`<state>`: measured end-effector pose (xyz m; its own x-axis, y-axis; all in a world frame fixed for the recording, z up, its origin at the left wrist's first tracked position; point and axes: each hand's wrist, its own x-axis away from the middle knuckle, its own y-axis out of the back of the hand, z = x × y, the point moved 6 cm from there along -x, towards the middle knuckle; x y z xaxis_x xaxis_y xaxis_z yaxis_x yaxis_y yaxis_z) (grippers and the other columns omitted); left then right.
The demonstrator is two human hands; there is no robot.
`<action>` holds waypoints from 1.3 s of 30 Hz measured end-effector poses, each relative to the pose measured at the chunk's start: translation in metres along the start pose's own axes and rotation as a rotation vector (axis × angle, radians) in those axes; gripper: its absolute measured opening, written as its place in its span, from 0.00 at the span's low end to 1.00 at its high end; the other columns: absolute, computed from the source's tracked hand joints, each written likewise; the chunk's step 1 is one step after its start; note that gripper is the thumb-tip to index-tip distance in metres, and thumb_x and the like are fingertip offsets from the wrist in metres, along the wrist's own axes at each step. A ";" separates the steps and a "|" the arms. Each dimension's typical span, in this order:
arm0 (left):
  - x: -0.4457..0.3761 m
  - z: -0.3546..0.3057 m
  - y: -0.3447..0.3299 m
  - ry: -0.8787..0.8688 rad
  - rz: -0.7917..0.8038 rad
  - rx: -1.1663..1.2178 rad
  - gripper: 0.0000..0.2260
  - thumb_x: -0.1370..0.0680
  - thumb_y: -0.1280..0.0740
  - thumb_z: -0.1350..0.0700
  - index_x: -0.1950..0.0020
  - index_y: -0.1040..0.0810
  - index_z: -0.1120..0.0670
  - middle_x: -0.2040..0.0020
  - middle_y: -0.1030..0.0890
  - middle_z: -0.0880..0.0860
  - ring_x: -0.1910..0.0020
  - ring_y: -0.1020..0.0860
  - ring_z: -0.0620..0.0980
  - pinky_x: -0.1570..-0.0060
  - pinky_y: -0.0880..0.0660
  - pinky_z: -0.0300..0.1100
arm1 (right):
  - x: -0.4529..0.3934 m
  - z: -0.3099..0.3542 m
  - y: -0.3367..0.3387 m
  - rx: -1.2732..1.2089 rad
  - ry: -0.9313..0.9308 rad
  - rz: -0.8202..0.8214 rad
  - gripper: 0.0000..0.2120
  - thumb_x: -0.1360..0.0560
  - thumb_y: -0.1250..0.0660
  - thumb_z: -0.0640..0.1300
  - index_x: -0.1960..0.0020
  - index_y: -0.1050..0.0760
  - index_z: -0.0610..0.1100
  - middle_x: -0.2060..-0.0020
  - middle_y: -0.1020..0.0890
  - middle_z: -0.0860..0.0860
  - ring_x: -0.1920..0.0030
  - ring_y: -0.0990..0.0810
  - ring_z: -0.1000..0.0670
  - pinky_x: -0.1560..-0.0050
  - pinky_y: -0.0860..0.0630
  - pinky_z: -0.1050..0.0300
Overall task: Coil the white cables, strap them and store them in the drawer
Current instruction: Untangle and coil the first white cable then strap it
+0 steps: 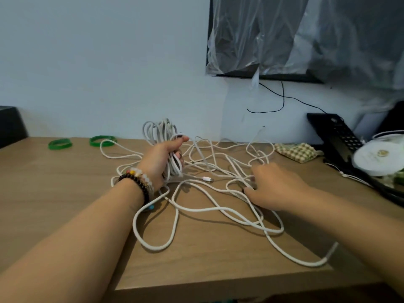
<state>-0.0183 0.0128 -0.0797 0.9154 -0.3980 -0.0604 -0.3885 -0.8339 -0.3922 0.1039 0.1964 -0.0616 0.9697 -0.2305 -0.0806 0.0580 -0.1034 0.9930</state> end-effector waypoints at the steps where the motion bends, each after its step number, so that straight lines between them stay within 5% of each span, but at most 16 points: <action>1: 0.001 0.000 0.000 -0.002 0.000 0.000 0.08 0.18 0.42 0.58 0.50 0.23 0.55 0.76 0.33 0.48 0.77 0.32 0.45 0.77 0.33 0.34 | -0.004 0.001 -0.003 -0.046 0.021 0.021 0.10 0.23 0.39 0.54 0.52 0.30 0.47 0.52 0.24 0.49 0.52 0.23 0.45 0.59 0.26 0.53; 5: -0.001 -0.001 0.004 -0.021 -0.010 -0.005 0.08 0.19 0.41 0.57 0.49 0.22 0.54 0.76 0.32 0.48 0.77 0.32 0.45 0.76 0.33 0.35 | -0.028 0.001 0.013 -0.301 0.012 0.045 0.11 0.24 0.39 0.44 0.62 0.26 0.41 0.69 0.20 0.45 0.71 0.21 0.48 0.73 0.27 0.63; 8: -0.002 -0.003 0.007 -0.048 -0.037 -0.007 0.08 0.19 0.40 0.56 0.47 0.21 0.54 0.75 0.32 0.48 0.76 0.32 0.45 0.75 0.33 0.37 | -0.049 -0.001 0.048 -0.452 -0.045 0.048 0.09 0.24 0.37 0.40 0.60 0.24 0.36 0.79 0.24 0.46 0.81 0.28 0.50 0.80 0.34 0.66; 15: -0.004 -0.005 0.012 -0.043 -0.076 0.056 0.09 0.19 0.40 0.55 0.44 0.21 0.53 0.75 0.32 0.48 0.77 0.33 0.46 0.77 0.33 0.37 | -0.086 0.012 0.126 -0.876 -0.044 -0.153 0.08 0.21 0.37 0.37 0.44 0.29 0.35 0.58 0.21 0.39 0.79 0.21 0.49 0.78 0.27 0.63; 20: -0.009 -0.005 0.013 -0.057 -0.102 0.150 0.08 0.19 0.39 0.55 0.46 0.21 0.54 0.74 0.33 0.49 0.76 0.34 0.46 0.75 0.37 0.38 | -0.104 0.028 0.138 -0.866 0.075 -0.481 0.08 0.21 0.38 0.40 0.54 0.24 0.36 0.59 0.19 0.41 0.68 0.17 0.42 0.66 0.18 0.50; 23: -0.010 -0.007 0.015 -0.078 -0.111 0.138 0.08 0.19 0.39 0.55 0.47 0.21 0.54 0.74 0.32 0.49 0.77 0.33 0.46 0.76 0.36 0.38 | -0.114 0.031 0.092 -0.624 0.113 -0.428 0.13 0.19 0.40 0.41 0.63 0.29 0.43 0.60 0.23 0.43 0.56 0.20 0.39 0.57 0.21 0.49; 26: -0.009 -0.008 0.013 -0.083 -0.108 0.117 0.08 0.19 0.38 0.56 0.47 0.21 0.54 0.74 0.32 0.49 0.77 0.32 0.46 0.75 0.34 0.38 | -0.118 0.027 0.023 -0.284 0.010 -0.091 0.12 0.18 0.44 0.42 0.46 0.24 0.36 0.46 0.21 0.38 0.44 0.23 0.39 0.51 0.29 0.55; 28: -0.009 -0.006 0.013 -0.077 -0.111 0.103 0.08 0.20 0.37 0.55 0.47 0.20 0.54 0.74 0.31 0.49 0.76 0.32 0.46 0.73 0.34 0.39 | -0.112 0.024 -0.002 -0.234 -0.035 0.033 0.15 0.18 0.45 0.40 0.36 0.29 0.34 0.38 0.26 0.37 0.38 0.27 0.38 0.46 0.30 0.54; 34: -0.007 -0.013 0.011 -0.103 -0.106 0.101 0.07 0.20 0.37 0.55 0.48 0.20 0.53 0.74 0.31 0.49 0.75 0.32 0.47 0.71 0.35 0.41 | -0.044 0.050 0.024 -0.433 0.057 -0.261 0.30 0.20 0.43 0.52 0.23 0.51 0.46 0.24 0.47 0.48 0.25 0.45 0.43 0.28 0.41 0.46; 39: -0.001 -0.025 0.016 -0.147 -0.142 0.076 0.07 0.20 0.37 0.54 0.48 0.20 0.52 0.75 0.30 0.48 0.75 0.32 0.46 0.72 0.35 0.40 | 0.040 0.116 -0.014 -0.419 0.322 -0.008 0.42 0.29 0.45 0.72 0.23 0.60 0.59 0.23 0.62 0.56 0.24 0.67 0.49 0.24 0.59 0.42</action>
<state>-0.0282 -0.0092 -0.0630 0.9681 -0.2138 -0.1303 -0.2502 -0.8441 -0.4741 0.1144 0.0766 -0.0890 0.9889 0.0844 -0.1226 0.0912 0.3070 0.9473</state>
